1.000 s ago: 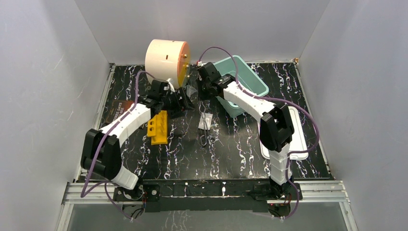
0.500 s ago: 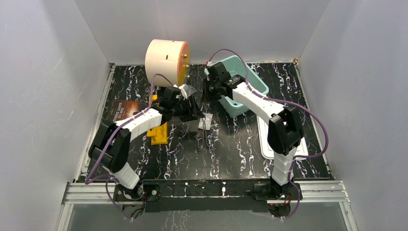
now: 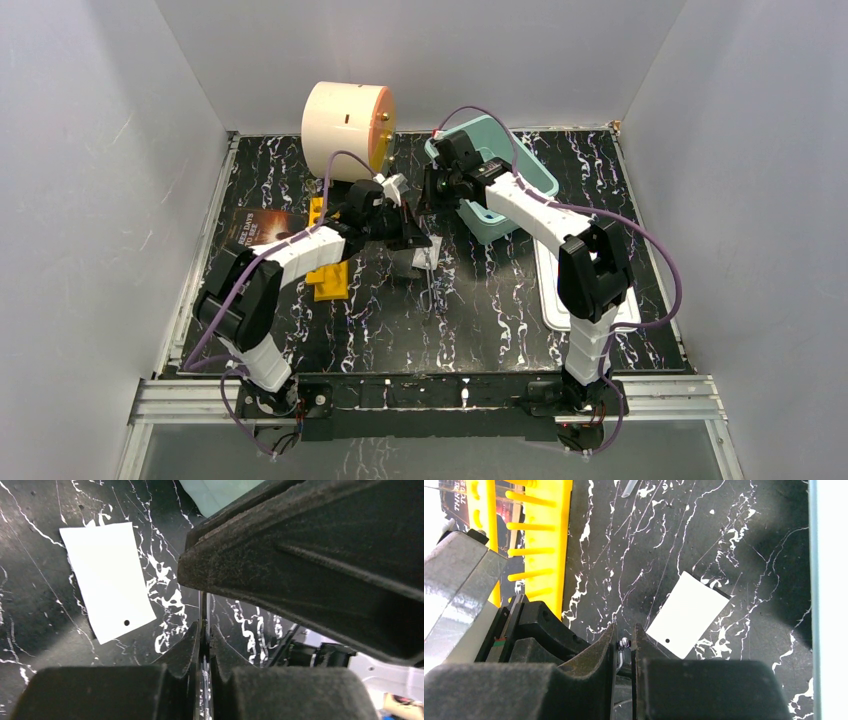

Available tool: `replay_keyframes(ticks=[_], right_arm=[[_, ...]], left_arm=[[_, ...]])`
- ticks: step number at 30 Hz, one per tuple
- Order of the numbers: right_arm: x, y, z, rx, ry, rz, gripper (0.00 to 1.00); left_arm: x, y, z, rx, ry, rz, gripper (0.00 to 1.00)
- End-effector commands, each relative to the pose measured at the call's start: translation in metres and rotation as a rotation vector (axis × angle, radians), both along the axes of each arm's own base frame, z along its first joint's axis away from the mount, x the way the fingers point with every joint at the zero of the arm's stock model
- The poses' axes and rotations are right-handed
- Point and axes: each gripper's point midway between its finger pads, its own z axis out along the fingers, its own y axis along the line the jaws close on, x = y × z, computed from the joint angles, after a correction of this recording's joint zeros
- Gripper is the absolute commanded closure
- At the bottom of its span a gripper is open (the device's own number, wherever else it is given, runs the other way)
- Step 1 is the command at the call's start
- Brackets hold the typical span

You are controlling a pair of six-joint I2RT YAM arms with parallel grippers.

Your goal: Organize the chemistry lab equipment

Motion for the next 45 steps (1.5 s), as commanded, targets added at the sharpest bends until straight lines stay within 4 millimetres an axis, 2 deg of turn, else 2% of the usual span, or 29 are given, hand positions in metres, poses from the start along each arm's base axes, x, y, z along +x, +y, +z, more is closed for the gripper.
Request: replay_keyframes(ticks=[1, 4, 8, 10, 14, 17, 20, 24, 27, 36, 39, 45], right_arm=[[0.003, 0.001, 0.043, 0.090, -0.057, -0.008, 0.96], [0.006, -0.009, 0.057, 0.103, -0.081, -0.026, 0.73], [0.009, -0.025, 0.097, 0.176, -0.175, -0.034, 0.45], [0.008, -0.035, 0.117, 0.223, -0.214, -0.041, 0.34], [-0.001, -0.049, 0.141, 0.273, -0.302, -0.045, 0.23], [-0.011, -0.051, 0.143, 0.281, -0.338, 0.004, 0.19], [-0.027, -0.045, 0.141, 0.319, -0.358, 0.098, 0.15], [-0.049, -0.035, 0.137, 0.381, -0.339, 0.223, 0.15], [-0.057, -0.031, 0.136, 0.415, -0.325, 0.264, 0.16], [-0.065, -0.020, 0.128, 0.467, -0.267, 0.286, 0.25], [-0.063, -0.018, 0.125, 0.479, -0.251, 0.265, 0.34], [-0.068, -0.010, 0.132, 0.545, -0.236, 0.294, 0.69]], left_arm=[[0.000, -0.005, 0.023, -0.021, -0.085, -0.062, 1.00], [0.001, -0.002, 0.042, -0.014, -0.130, -0.077, 1.00], [0.005, 0.005, 0.074, -0.019, -0.178, -0.072, 1.00], [0.007, 0.008, 0.095, -0.037, -0.210, -0.062, 1.00], [0.014, 0.016, 0.120, -0.050, -0.227, -0.034, 1.00], [0.021, 0.020, 0.138, -0.075, -0.221, -0.011, 1.00], [0.027, 0.019, 0.170, -0.144, -0.238, -0.007, 1.00], [0.023, 0.009, 0.209, -0.276, -0.276, -0.076, 1.00], [0.018, 0.004, 0.227, -0.340, -0.292, -0.119, 1.00], [0.013, -0.003, 0.232, -0.415, -0.271, -0.154, 1.00], [0.012, -0.003, 0.232, -0.422, -0.268, -0.157, 1.00], [0.013, -0.002, 0.229, -0.415, -0.257, -0.138, 1.00]])
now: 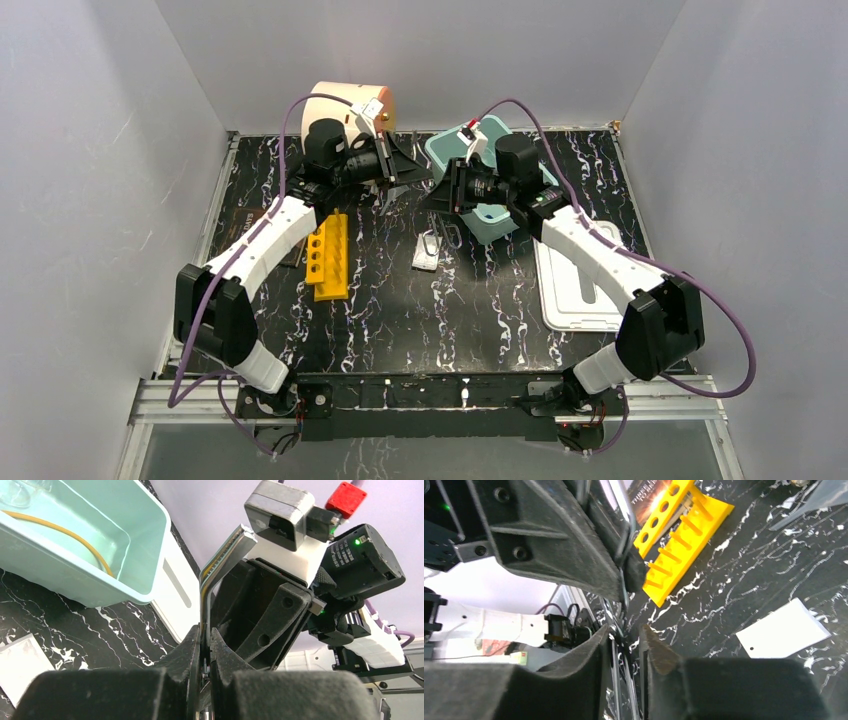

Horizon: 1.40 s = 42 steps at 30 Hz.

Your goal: Organize the chemistry lab equipment

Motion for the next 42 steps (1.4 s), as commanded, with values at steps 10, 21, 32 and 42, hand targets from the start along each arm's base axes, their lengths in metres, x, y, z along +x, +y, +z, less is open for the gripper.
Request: replay_keyframes(ticks=[10, 21, 32, 42], right_arm=[[0.008, 0.000, 0.015, 0.043, -0.063, -0.034, 1.00], [0.058, -0.054, 0.032, -0.088, -0.176, -0.245, 1.00], [0.159, -0.118, 0.014, -0.390, -0.290, -0.372, 1.00], [0.171, -0.118, -0.058, -0.548, -0.219, -0.237, 1.00]], left_arm=[[0.002, 0.008, 0.008, -0.014, 0.052, 0.017, 0.69], [0.015, 0.036, 0.003, 0.047, 0.054, 0.118, 0.31], [0.010, 0.049, -0.033, 0.169, 0.103, 0.169, 0.25], [0.015, 0.054, -0.049, 0.236, 0.113, 0.186, 0.25]])
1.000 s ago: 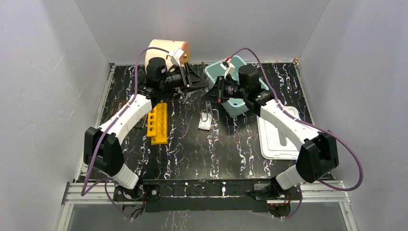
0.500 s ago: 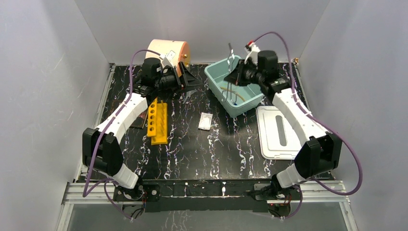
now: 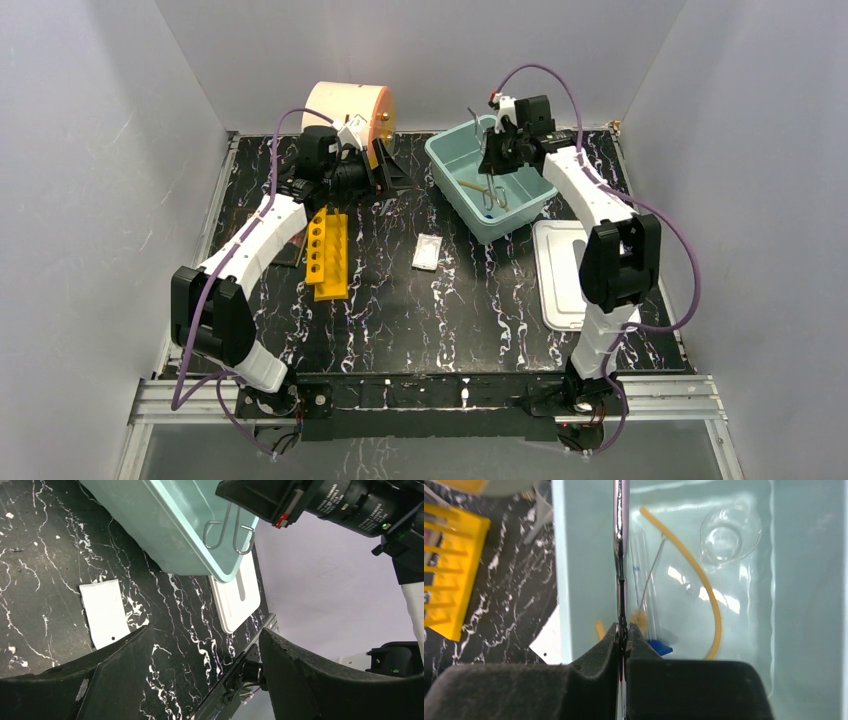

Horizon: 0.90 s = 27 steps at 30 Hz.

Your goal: Organize the chemistry lab equipment

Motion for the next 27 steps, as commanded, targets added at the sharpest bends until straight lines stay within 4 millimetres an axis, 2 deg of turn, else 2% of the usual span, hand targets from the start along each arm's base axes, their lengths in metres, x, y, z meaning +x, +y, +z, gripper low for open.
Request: replay_keyframes(ticks=[1, 5, 9, 14, 22, 27], right_arm=[[0.000, 0.004, 0.003, -0.037, -0.035, 0.088, 1.00], [0.008, 0.019, -0.030, 0.000, 0.035, 0.123, 1.00], [0.007, 0.029, -0.059, 0.029, 0.127, 0.141, 1.00], [-0.005, 0.033, -0.077, 0.034, 0.178, 0.167, 1.00], [-0.004, 0.036, -0.101, 0.016, 0.233, 0.182, 1.00], [0.002, 0.036, -0.109, -0.001, 0.245, 0.172, 0.88]], left_arm=[[-0.004, 0.004, 0.015, 0.015, -0.050, -0.007, 0.25], [-0.001, 0.002, 0.016, 0.025, -0.061, -0.025, 0.25], [0.007, 0.006, 0.030, 0.079, -0.112, -0.022, 0.25], [0.006, 0.013, 0.033, 0.117, -0.137, -0.003, 0.24], [0.003, 0.019, 0.024, 0.147, -0.125, 0.017, 0.24], [0.004, 0.021, 0.024, 0.155, -0.127, 0.024, 0.24]])
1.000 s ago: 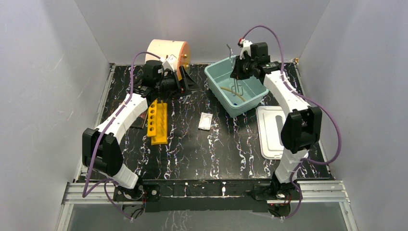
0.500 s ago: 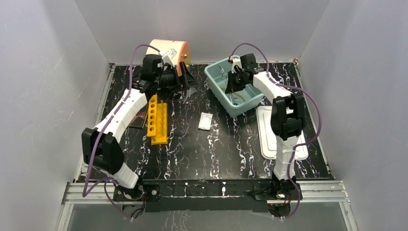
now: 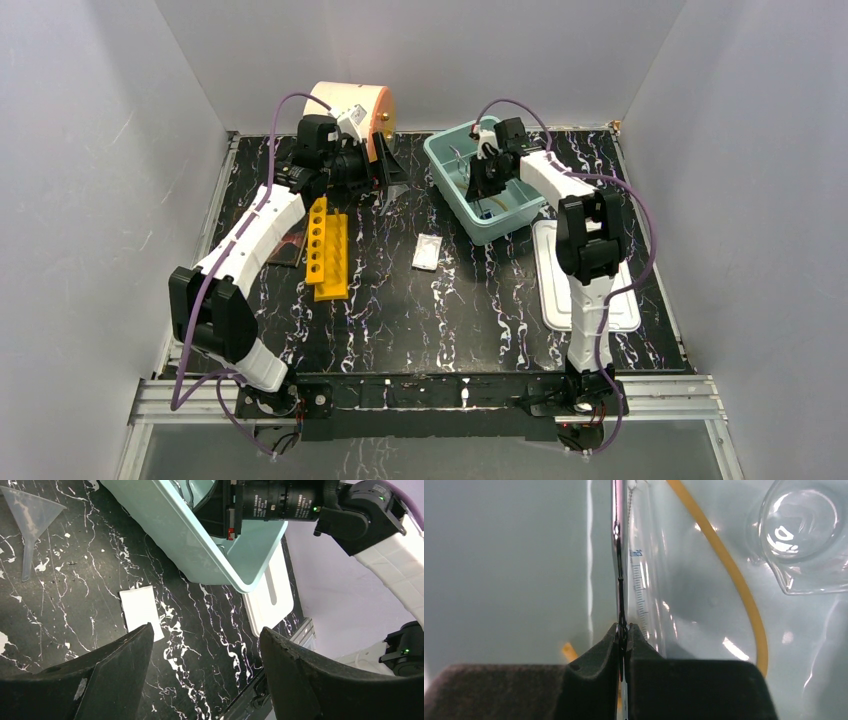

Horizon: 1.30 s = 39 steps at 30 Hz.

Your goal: Organize the chemistry lab equipment

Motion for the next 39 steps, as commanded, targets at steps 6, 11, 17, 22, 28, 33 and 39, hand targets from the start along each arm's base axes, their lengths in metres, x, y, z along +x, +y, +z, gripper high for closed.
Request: replay_keyframes(ticks=[6, 11, 17, 22, 28, 33, 39], right_arm=[[0.013, 0.011, 0.009, -0.001, -0.026, 0.020, 0.83], [0.017, 0.012, 0.014, -0.003, -0.030, 0.002, 0.71], [0.024, 0.008, 0.035, -0.018, -0.069, -0.044, 0.61], [0.027, 0.003, 0.073, -0.014, -0.125, -0.100, 0.51], [0.006, -0.007, 0.158, 0.024, -0.316, -0.147, 0.40], [-0.034, 0.028, 0.206, 0.044, -0.457, -0.126, 0.31], [-0.086, 0.081, 0.164, -0.105, -0.441, -0.047, 0.27]], left_arm=[[-0.007, 0.005, 0.016, 0.004, -0.041, 0.005, 0.24], [-0.008, 0.006, 0.015, 0.007, -0.039, 0.005, 0.24], [-0.007, 0.009, 0.013, 0.022, -0.035, 0.020, 0.23], [-0.006, 0.013, 0.012, 0.045, -0.039, 0.040, 0.23], [0.000, 0.035, 0.015, 0.134, -0.059, 0.153, 0.23], [0.000, 0.057, 0.010, 0.194, -0.038, 0.275, 0.27], [0.008, 0.115, 0.020, 0.357, -0.034, 0.582, 0.32]])
